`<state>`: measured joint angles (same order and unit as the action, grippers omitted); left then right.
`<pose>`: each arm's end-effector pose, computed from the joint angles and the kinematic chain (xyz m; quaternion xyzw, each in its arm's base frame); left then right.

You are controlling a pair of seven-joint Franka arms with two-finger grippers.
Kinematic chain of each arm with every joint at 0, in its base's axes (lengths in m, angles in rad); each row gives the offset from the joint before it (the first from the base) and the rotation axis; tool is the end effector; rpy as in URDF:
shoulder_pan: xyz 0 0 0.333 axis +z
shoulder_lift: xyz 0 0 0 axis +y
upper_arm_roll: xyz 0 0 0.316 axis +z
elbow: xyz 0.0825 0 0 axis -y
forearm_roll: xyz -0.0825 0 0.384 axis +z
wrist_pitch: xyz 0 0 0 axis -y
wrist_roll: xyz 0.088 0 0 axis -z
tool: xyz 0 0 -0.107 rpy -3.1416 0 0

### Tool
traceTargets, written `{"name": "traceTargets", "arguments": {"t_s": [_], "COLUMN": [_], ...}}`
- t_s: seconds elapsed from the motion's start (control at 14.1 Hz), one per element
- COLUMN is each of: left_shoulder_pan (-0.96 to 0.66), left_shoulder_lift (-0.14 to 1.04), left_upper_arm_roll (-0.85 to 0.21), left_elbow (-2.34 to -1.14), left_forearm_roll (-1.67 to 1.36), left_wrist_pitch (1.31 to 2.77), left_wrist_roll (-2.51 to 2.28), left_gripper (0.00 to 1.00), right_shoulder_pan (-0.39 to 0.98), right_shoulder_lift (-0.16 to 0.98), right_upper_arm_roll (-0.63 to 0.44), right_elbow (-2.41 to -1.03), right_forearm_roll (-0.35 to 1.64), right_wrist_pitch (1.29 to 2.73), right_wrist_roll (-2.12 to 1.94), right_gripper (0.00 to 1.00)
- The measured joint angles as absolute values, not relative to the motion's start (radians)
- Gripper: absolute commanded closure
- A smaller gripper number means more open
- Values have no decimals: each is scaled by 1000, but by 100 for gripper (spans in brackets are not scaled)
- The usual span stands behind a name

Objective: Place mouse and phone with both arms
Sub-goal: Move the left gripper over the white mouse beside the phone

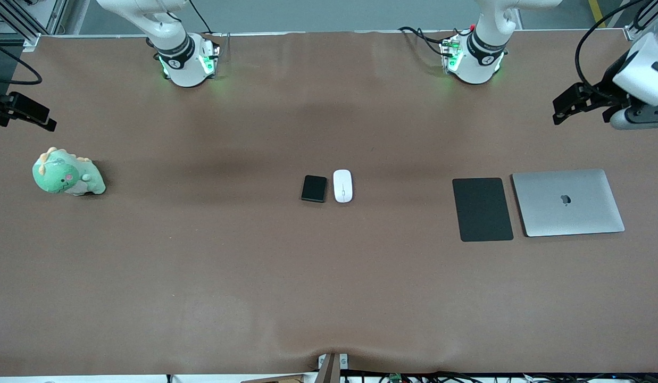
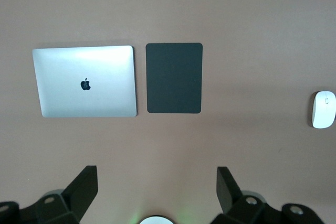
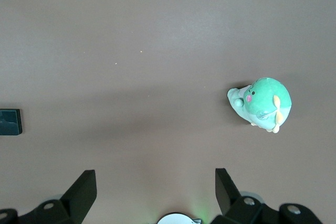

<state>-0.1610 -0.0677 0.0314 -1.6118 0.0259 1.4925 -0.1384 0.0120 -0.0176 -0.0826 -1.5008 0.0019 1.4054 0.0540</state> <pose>0.5210 -0.0643 0.6352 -0.9996 -0.0050 0.0240 0.0152 0.5303 -0.0377 0.6526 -0.9973 0.0621 0.0389 0.0020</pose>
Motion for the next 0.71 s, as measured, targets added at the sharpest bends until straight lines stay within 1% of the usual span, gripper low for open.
{"name": "traceTargets", "arguments": {"t_s": [0.57, 0.71], "left_shoulder_pan": [-165, -185], "left_shoulder_lift": [-41, -10], "left_upper_arm_roll": [25, -24], "left_elbow": [-1593, -1595], "left_forearm_roll": [25, 25], "left_wrist_pitch": [1492, 1491], "left_wrist_roll": [-135, -138], "left_gripper": [0, 0], "right_shoulder_pan": [12, 12], "right_shoulder_lift": [-18, -18], "right_upper_arm_roll": [-83, -83], "right_elbow": [-1501, -1501], "right_forearm_roll": [2, 2], "right_wrist_pitch": [1405, 1405], "right_wrist_roll": [54, 54], "right_gripper": [0, 0]}}
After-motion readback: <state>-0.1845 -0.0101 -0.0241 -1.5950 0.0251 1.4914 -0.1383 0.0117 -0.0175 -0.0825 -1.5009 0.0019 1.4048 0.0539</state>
